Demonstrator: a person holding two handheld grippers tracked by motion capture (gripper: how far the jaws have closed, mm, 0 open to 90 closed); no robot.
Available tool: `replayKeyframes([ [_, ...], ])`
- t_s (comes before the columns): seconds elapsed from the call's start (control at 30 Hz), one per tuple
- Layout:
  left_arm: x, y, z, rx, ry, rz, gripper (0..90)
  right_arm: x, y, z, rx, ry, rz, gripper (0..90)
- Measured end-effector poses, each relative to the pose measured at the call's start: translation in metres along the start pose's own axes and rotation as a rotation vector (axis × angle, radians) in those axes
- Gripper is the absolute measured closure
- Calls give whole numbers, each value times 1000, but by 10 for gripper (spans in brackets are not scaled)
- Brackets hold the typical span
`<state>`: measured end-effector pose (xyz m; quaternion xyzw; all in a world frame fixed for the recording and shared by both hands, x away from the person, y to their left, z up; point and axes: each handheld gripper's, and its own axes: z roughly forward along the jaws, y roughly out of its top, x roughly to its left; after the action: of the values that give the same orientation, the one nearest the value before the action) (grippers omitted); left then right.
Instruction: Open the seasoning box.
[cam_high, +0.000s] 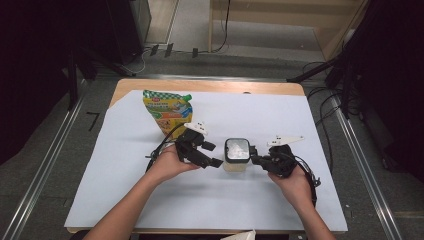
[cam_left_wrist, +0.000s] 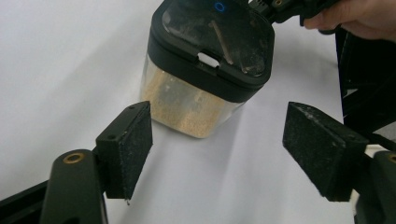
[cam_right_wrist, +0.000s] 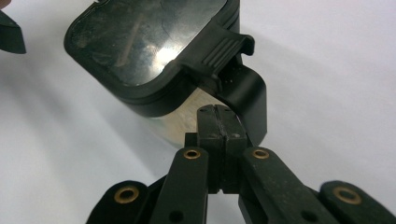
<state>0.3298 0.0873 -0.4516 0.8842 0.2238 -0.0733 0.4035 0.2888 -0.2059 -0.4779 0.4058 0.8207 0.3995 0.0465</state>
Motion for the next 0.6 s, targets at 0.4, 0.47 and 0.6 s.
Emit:
replayKeyframes([
  [0.4, 6, 10, 11, 2, -19, 29, 169, -13, 5, -20, -17, -17, 32, 900],
  [0.47, 7, 10, 15, -3, -20, 34, 164, -15, 7, -19, -11, -35, 20, 900],
  [0.6, 8, 9, 22, 10, -20, 40, 161, -19, 10, -13, 5, -49, 10, 900],
])
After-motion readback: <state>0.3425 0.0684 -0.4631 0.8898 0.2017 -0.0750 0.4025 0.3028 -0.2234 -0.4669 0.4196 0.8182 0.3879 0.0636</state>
